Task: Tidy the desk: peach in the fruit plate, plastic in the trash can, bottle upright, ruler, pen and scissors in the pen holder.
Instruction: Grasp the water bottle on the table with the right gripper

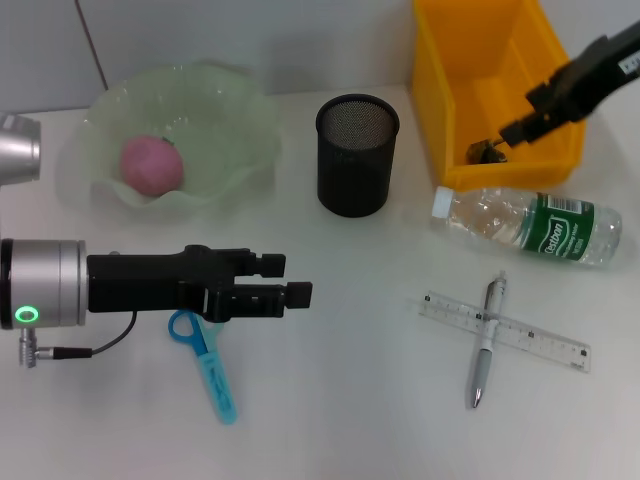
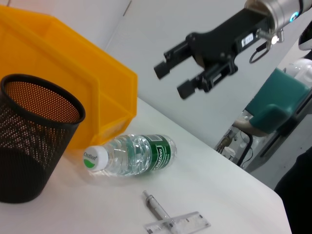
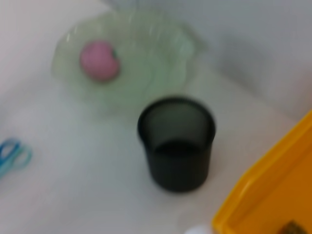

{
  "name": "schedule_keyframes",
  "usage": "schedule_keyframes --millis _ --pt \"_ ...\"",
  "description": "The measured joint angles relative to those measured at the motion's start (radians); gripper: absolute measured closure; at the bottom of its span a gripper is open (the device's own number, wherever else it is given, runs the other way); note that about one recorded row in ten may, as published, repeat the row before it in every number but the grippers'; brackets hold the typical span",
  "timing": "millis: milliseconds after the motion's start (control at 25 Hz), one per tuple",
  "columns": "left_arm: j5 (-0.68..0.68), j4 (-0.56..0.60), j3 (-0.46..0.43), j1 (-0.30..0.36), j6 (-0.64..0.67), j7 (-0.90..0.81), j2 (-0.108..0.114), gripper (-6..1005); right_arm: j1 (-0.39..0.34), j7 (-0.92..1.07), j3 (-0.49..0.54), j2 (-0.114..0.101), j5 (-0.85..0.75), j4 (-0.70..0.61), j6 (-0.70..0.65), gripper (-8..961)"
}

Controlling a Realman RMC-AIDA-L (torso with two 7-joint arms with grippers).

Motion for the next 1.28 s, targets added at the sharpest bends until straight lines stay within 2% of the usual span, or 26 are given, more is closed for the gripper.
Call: schedule_keyframes --millis 160,480,720,800,1040,1160,1200,1280 --pt "-0.001 0.001 -0.013 -0.003 0.001 -0.003 -0.004 273 0.026 -0.063 -0.003 -0.012 -0.066 0.059 -0.019 208" --pt "-0.002 0.003 -0.066 0.006 0.015 -0.018 -0.006 273 0.057 -0.176 -0.032 -0.005 -0.225 0.126 -0.005 198" --pt "-0.003 0.003 -0.088 0.015 0.018 -0.019 -0.009 273 0.059 -0.203 -0.124 0.015 -0.261 0.177 0.063 191" --pt "-0.003 0.003 -0.090 0.016 0.014 -0.019 -0.011 273 0.056 -0.203 -0.161 0.031 -0.293 0.190 0.108 189" --pt "-0.003 0.003 -0.099 0.017 0.014 -0.018 -0.014 273 0.048 -0.211 -0.163 0.054 -0.321 0.183 0.137 182" --pt "-0.003 0.002 -0.100 0.018 0.014 -0.016 -0.014 273 0.030 -0.218 -0.138 0.067 -0.305 0.125 0.122 179" --pt "-0.003 0.001 -0.100 0.020 0.013 -0.013 -0.015 273 0.004 -0.226 -0.118 0.083 -0.279 0.054 0.098 178" --pt "-0.003 0.001 -0.100 0.022 0.013 -0.013 -0.015 273 -0.014 -0.230 -0.104 0.090 -0.257 0.012 0.081 175"
